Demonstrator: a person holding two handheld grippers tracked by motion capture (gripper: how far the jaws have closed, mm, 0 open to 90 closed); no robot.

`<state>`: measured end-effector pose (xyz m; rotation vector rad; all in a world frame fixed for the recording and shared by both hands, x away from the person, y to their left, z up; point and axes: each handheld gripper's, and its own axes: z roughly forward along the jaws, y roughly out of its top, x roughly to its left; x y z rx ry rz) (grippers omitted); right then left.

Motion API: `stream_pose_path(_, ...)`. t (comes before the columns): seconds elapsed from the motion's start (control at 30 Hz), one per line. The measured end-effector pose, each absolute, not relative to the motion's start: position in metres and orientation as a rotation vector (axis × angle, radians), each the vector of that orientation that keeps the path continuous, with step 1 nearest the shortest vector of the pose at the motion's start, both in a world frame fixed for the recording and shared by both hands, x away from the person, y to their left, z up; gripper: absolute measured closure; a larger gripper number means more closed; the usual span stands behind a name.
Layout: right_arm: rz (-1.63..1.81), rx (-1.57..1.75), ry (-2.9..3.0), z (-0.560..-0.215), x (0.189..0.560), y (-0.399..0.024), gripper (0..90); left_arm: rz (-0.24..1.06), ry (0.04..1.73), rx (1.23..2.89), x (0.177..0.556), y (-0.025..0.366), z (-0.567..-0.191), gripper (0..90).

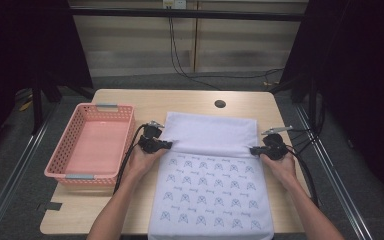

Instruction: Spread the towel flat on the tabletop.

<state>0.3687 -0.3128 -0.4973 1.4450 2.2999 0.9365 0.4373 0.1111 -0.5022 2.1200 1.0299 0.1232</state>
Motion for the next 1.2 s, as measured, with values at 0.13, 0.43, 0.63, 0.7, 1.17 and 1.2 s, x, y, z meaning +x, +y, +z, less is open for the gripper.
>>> stream_pose_path(0.13, 0.971, 1.475, 2.27, -0.5, 0.39, -0.316, 87.0, 0.101, 1.047, 2.055, 0.451, 0.114, -0.507, 86.5)
stream_pose_path(0.43, 0.94, 1.48, 2.224, -0.501, 0.426, -0.311, 86.9, 0.198, 1.029, 2.138, 0.476, 0.108, -0.502, 86.5)
stream_pose_path(0.63, 0.976, 1.481, 2.205, -0.502, 0.431, -0.31, 86.7, 0.143, 1.042, 2.122, 0.479, 0.112, -0.501, 86.7)
stream_pose_path(0.7, 0.997, 1.486, 2.21, -0.499, 0.429, -0.313, 86.7, 0.126, 1.025, 2.116, 0.476, 0.112, -0.495, 86.7)
stream_pose_path(1.17, 1.333, 1.319, 2.081, -0.417, 0.38, -0.336, 86.8, 0.181, 0.808, 1.944, 0.423, 0.136, -0.41, 86.6)
stream_pose_path(1.2, 1.361, 1.31, 2.073, -0.412, 0.376, -0.337, 86.7, 0.172, 0.795, 1.917, 0.415, 0.141, -0.404, 86.5)
